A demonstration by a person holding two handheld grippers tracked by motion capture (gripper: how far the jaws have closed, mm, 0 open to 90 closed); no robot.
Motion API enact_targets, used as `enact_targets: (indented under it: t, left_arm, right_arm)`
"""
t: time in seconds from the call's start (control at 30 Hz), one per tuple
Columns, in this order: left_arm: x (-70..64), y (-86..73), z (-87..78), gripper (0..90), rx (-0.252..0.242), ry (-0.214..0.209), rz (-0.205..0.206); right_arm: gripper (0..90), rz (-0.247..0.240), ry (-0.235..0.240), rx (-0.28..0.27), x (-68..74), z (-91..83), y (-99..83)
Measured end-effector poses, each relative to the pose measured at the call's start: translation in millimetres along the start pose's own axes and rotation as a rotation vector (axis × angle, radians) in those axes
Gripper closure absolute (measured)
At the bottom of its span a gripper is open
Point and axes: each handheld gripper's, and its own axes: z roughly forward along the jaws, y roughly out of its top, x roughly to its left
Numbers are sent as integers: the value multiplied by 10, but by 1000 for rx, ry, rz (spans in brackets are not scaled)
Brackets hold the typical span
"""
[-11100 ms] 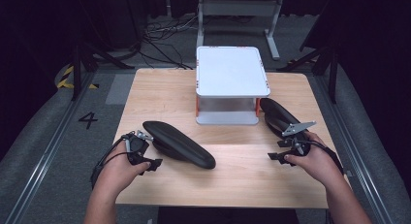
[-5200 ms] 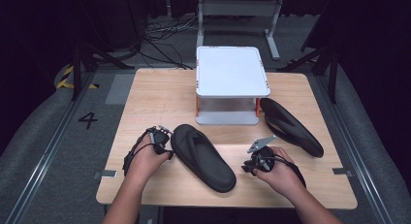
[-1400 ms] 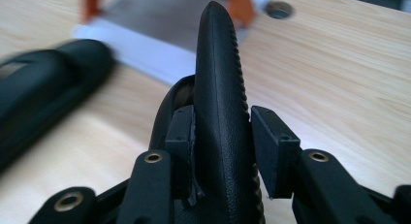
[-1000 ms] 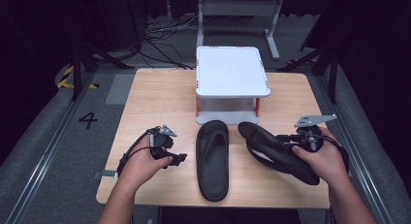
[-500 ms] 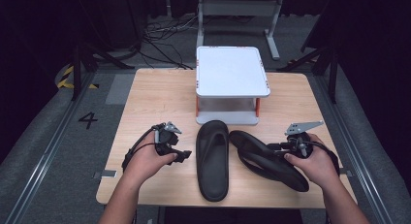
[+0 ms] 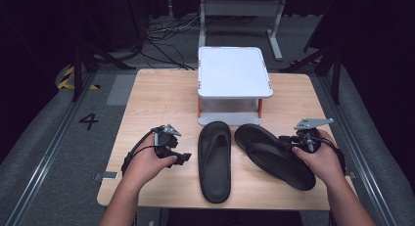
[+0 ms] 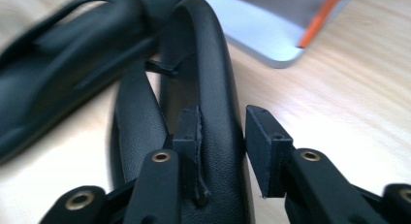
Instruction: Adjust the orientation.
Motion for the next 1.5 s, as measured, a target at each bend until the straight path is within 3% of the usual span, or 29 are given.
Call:
enact_targets:
  t: [0.13,0.27,0.37,0.4,0.43,0.47,0.73,0.8,0.87,0.9,0.97,1.07,1.23,1.3,1.43,1.5]
  left_arm:
    - [6,-47,-28,313,-4,5,-14]
    - [12,-60,-30,313,-4,5,-22]
    - [12,-58,-12,311,6,2,-21]
    - [12,-57,-3,309,9,-2,-22]
    - [15,-55,9,309,17,-3,-17]
    - [12,-53,21,308,23,-1,-14]
    - [-1,5,51,307,21,-14,3]
    - [5,23,56,307,21,-10,3]
    - [10,32,57,307,23,-8,3]
    - [17,44,61,307,25,-9,-1]
    - [43,63,68,304,47,7,-37]
    - [97,71,97,305,74,39,-56]
    - [114,147,111,307,62,41,-49]
    - [102,185,126,306,48,32,-40]
    - [104,245,175,306,64,24,-29]
    - [101,266,203,306,69,18,-36]
  right_arm:
    - [688,12,-50,30,-127,75,-34]
    - [657,39,-61,18,-245,142,-92]
    - [616,87,-83,-3,-333,189,-156]
    - [557,141,-145,-59,-373,204,-198]
    - [557,141,-145,-59,-373,204,-198]
    - [548,172,-202,-106,-414,210,-233]
    - [548,177,-211,-88,-470,135,-282]
    - [542,170,-225,-59,-464,92,-277]
    - [546,154,-283,4,-461,47,-294]
    - [546,154,-283,4,-461,47,-294]
    - [582,152,-333,58,-473,-16,-339]
    - [590,150,-348,87,-475,-56,-366]
    - [589,175,-261,217,-427,-9,-462]
    - [606,175,-249,248,-403,13,-495]
    - [631,156,-266,262,-338,-4,-514]
    - [623,172,-223,281,-285,-19,-522]
